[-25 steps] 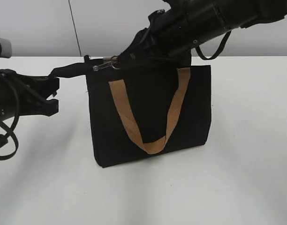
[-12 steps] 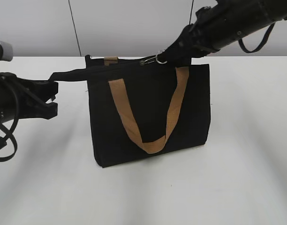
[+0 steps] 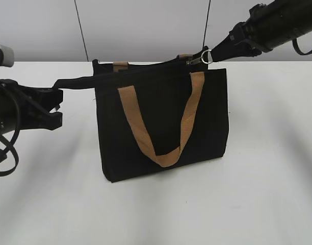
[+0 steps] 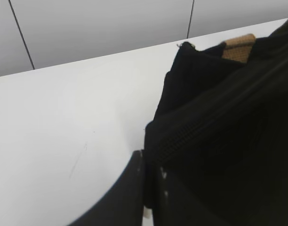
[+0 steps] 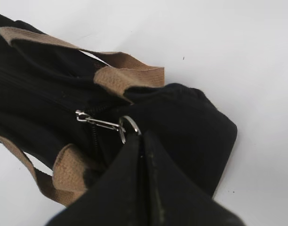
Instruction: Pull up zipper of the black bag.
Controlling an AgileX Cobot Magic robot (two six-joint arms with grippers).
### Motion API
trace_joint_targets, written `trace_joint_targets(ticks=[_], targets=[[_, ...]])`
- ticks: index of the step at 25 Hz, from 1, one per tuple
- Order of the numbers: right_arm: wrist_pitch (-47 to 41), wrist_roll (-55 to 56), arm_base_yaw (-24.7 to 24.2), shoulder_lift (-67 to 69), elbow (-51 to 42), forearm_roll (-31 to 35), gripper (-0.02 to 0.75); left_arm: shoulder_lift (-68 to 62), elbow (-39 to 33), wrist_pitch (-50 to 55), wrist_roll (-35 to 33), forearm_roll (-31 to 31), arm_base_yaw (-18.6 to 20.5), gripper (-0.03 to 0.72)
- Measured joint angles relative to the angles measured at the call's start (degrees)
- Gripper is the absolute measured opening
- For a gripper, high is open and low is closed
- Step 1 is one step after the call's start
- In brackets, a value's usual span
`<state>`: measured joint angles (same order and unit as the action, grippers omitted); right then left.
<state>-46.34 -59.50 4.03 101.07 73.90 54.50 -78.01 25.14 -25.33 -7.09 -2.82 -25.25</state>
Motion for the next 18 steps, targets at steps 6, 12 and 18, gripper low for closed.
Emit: trace_joint_targets(ticks=[6,12,18], targets=[[-1.62,0.15,-0.08,-0.02,0.0,3.32,0.111,0.0,1.16,7.33,0.16,-1.66,0.0,0.067],[-3.55,0.2,0.49,-1.97,0.0,1.01,0.389,0.17,8.71,24.33,1.47,-8.04,0.4,0.375],[-1.48,4.06,4.96,-6.7,-1.49,-8.09,0.414,2.3,13.6,38.52,1.53,-11.42,0.4,0.408]])
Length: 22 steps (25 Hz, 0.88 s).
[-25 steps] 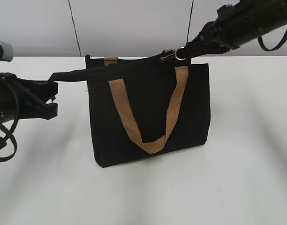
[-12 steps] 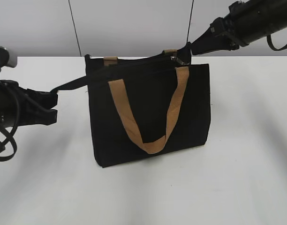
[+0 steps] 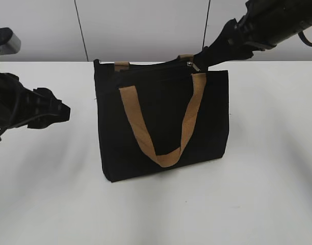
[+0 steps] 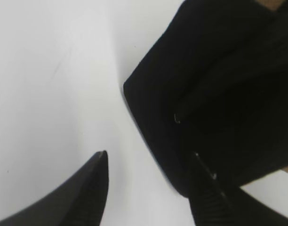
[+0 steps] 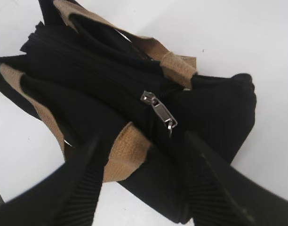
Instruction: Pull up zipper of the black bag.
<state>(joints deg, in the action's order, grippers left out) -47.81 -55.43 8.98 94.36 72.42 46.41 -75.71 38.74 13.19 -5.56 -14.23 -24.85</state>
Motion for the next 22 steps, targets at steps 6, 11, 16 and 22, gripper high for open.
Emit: trace_joint_targets(ticks=[6,11,16,22], targets=[[5.72,6.46,1.98,-5.03,-6.3,-7.12,0.413,5.2,0.11,8.71,1.5,-0.33,0.0,0.41],[7.5,6.95,1.98,-12.01,-15.08,-7.64,0.413,9.67,0.11,15.29,1.74,1.54,0.0,0.41],[7.82,7.31,1.98,-22.7,-22.94,-7.63,0.413,15.53,0.11,20.54,6.54,8.3,0.0,0.41],[8.87,10.36,1.98,-35.25,-31.29,-8.39,0.413,25.23,-0.01,26.77,11.43,14.23,0.0,0.41]])
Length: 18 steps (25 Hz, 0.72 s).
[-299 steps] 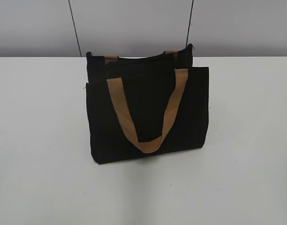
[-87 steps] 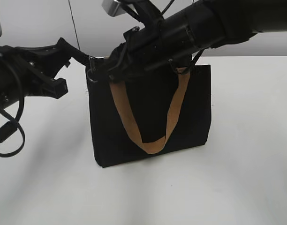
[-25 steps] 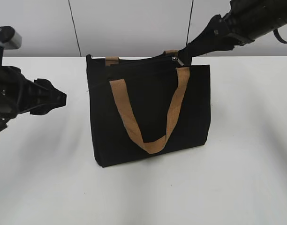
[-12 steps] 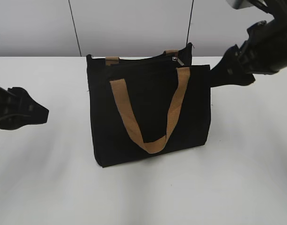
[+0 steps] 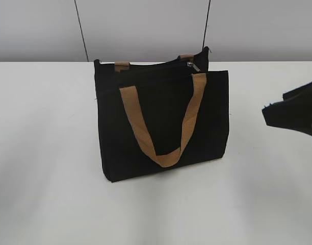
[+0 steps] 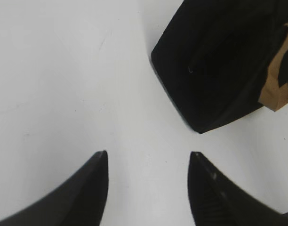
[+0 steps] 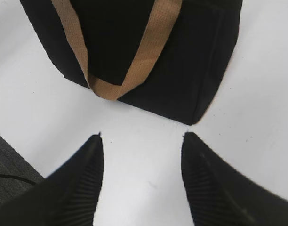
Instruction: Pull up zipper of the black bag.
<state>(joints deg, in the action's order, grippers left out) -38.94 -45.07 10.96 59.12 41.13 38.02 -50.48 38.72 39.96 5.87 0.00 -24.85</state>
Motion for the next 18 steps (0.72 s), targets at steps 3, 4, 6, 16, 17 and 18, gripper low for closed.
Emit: trace_joint_targets(ticks=[3,4,6,16,17,18], targets=[[0.1,4.19,0.0,-6.4,-4.01,-3.82,0.413,7.45,-1.48,2.61,0.65,0.59,0.0,0.41],[0.1,6.25,0.0,-8.57,-5.02,-5.34,0.413,9.62,-2.15,3.65,0.71,0.69,0.0,0.41],[-0.42,10.84,0.0,-14.78,-7.18,-9.05,0.413,13.46,-3.55,5.81,0.96,0.64,0.0,0.41],[-15.67,27.94,0.0,-35.61,-9.89,-23.59,0.413,33.11,-5.52,17.2,3.53,4.82,0.0,0.391],[-17.04,28.4,0.0,-37.62,-9.89,-23.89,0.413,34.69,-5.52,18.08,3.53,4.86,0.0,0.391],[-18.09,28.94,0.0,-39.54,-9.89,-24.13,0.413,36.23,-5.58,18.77,3.53,4.86,0.0,0.391]])
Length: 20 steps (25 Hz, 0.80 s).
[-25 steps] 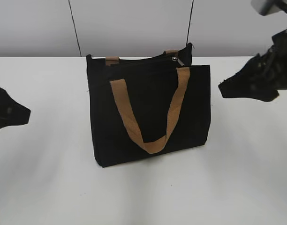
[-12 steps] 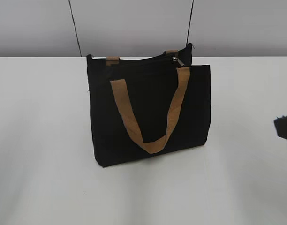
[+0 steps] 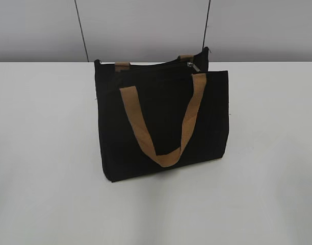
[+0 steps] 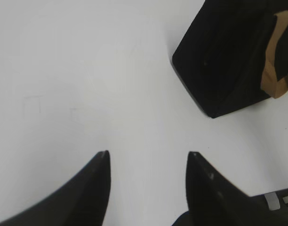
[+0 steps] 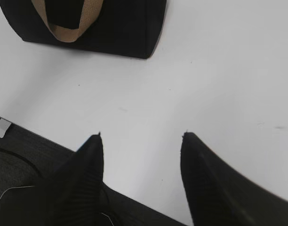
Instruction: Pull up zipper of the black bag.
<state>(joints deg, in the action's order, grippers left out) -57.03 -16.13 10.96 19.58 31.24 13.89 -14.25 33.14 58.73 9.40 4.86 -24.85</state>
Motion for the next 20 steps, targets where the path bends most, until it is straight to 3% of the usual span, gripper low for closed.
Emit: trace_joint_targets(ticks=[9,20], targets=[[-4.41,7.65,0.0,-10.15,0.0,-6.99,0.411,9.02,-2.88,2.19,0.0,0.0,0.0,0.391],[-5.32,8.57,0.0,-10.63,-3.33,-8.41,0.41,9.23,-2.88,2.12,0.0,0.0,0.0,0.391]])
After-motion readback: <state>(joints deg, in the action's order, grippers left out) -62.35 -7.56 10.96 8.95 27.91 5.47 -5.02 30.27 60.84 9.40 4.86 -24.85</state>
